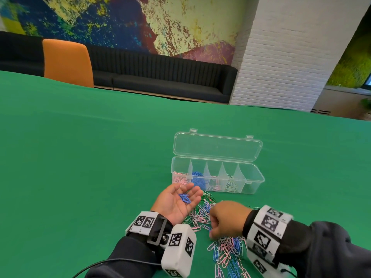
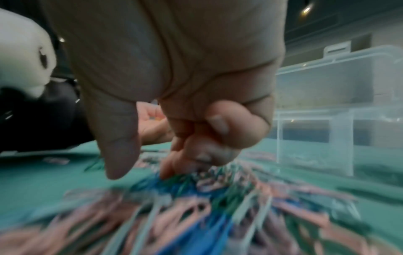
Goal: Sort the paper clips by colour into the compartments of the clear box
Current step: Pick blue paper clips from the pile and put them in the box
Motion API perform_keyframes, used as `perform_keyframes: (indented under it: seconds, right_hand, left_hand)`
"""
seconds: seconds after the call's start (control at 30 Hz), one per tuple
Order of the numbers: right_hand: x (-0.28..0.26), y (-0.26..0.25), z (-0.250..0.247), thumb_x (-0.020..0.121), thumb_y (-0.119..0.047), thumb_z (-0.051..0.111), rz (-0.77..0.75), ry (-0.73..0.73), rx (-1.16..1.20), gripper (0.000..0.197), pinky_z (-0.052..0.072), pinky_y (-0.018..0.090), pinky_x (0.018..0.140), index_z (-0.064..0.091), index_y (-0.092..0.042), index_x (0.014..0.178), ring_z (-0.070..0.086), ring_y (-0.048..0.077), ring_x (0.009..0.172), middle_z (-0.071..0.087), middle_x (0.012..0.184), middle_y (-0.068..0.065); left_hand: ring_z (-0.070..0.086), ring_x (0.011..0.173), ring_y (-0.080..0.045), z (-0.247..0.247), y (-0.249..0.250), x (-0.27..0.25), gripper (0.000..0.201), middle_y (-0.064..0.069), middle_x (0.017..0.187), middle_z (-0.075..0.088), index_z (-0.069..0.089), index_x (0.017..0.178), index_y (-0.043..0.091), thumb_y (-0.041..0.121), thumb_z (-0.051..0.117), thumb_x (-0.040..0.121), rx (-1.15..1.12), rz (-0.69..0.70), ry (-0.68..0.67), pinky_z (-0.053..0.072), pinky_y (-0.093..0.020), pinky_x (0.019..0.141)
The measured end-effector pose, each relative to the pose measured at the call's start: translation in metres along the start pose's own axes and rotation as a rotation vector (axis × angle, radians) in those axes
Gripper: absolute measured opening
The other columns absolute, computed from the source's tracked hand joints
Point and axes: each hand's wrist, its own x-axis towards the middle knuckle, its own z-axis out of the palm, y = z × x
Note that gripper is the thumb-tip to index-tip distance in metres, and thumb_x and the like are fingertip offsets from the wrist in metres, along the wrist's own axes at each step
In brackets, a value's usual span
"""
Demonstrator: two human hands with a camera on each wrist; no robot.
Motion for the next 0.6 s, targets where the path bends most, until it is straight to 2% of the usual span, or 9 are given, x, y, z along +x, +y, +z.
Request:
perform_keyframes:
  seconds: [0.07, 0.17, 0.23, 0.3, 0.37, 0.43, 0.5, 0.6]
  right_hand:
    - [0.002, -0.004, 0.01, 0.084, -0.032, 0.064, 0.033, 0.002, -0.034, 0.026, 0.049, 0.031, 0.08, 0.064, -0.008, 0.094, 0.053, 0.018, 0.081, 0.067, 0.098, 0.009]
    - [0.006, -0.004, 0.01, 0.086, -0.02, 0.057, 0.017, 0.004, -0.068, 0.009, 0.051, 0.032, 0.082, 0.061, -0.011, 0.087, 0.052, 0.02, 0.08, 0.059, 0.087, 0.007]
    - [0.008, -0.001, 0.009, 0.086, -0.016, 0.055, 0.017, 0.007, -0.04, 0.008, 0.049, 0.03, 0.077, 0.055, -0.015, 0.077, 0.051, 0.02, 0.079, 0.058, 0.086, 0.008]
    - [0.007, 0.003, 0.009, 0.084, -0.015, 0.056, 0.018, 0.035, 0.007, 0.021, 0.043, 0.026, 0.067, 0.043, -0.021, 0.069, 0.049, 0.019, 0.079, 0.057, 0.086, 0.004]
    - [0.005, 0.006, 0.009, 0.083, -0.016, 0.059, -0.024, 0.081, 0.074, 0.026, 0.036, 0.022, 0.058, 0.039, -0.027, 0.069, 0.046, 0.015, 0.075, 0.05, 0.076, -0.007]
    - [0.002, 0.004, 0.011, 0.081, -0.017, 0.061, -0.107, 0.121, 0.139, 0.019, 0.029, 0.015, 0.052, 0.045, -0.027, 0.078, 0.043, 0.009, 0.064, 0.043, 0.067, -0.013]
    - [0.002, -0.001, 0.014, 0.081, -0.019, 0.063, -0.153, 0.137, 0.158, 0.017, 0.027, 0.013, 0.052, 0.048, -0.026, 0.08, 0.043, 0.008, 0.063, 0.041, 0.065, -0.015]
    - [0.007, -0.005, 0.017, 0.085, -0.018, 0.061, -0.15, 0.105, 0.109, 0.03, 0.033, 0.019, 0.057, 0.041, -0.027, 0.064, 0.044, 0.009, 0.064, 0.044, 0.064, -0.013]
  left_hand:
    - [0.07, 0.066, -0.032, -0.001, -0.001, 0.0, 0.042, -0.023, 0.08, 0.067, 0.057, 0.091, -0.004, 0.025, 0.029, 0.1, 0.028, 0.0, 0.003, 0.058, -0.036, 0.055]
    - [0.07, 0.067, -0.031, -0.001, -0.002, 0.0, 0.041, -0.022, 0.081, 0.067, 0.058, 0.092, -0.003, 0.025, 0.03, 0.1, 0.049, 0.001, 0.009, 0.058, -0.035, 0.055]
    - [0.07, 0.067, -0.031, -0.001, -0.001, 0.0, 0.04, -0.022, 0.081, 0.067, 0.058, 0.093, -0.003, 0.025, 0.03, 0.1, 0.053, 0.002, 0.016, 0.058, -0.035, 0.055]
    - [0.07, 0.066, -0.031, 0.0, -0.001, 0.001, 0.04, -0.022, 0.081, 0.067, 0.058, 0.092, -0.003, 0.025, 0.03, 0.1, 0.063, 0.003, 0.022, 0.058, -0.035, 0.054]
    - [0.07, 0.065, -0.031, 0.0, -0.001, 0.0, 0.04, -0.021, 0.08, 0.067, 0.058, 0.091, -0.002, 0.024, 0.03, 0.1, 0.074, 0.005, 0.022, 0.058, -0.034, 0.054]
    - [0.07, 0.065, -0.03, 0.0, -0.001, 0.0, 0.04, -0.021, 0.079, 0.068, 0.058, 0.09, -0.003, 0.023, 0.029, 0.1, 0.08, 0.008, 0.019, 0.057, -0.034, 0.054]
    - [0.07, 0.065, -0.03, 0.0, -0.001, 0.001, 0.04, -0.021, 0.079, 0.068, 0.058, 0.091, -0.002, 0.024, 0.029, 0.1, 0.085, 0.012, 0.018, 0.057, -0.034, 0.054]
    - [0.07, 0.065, -0.03, 0.0, 0.001, 0.0, 0.04, -0.021, 0.08, 0.068, 0.058, 0.092, -0.002, 0.024, 0.029, 0.099, 0.088, 0.017, 0.014, 0.057, -0.034, 0.055]
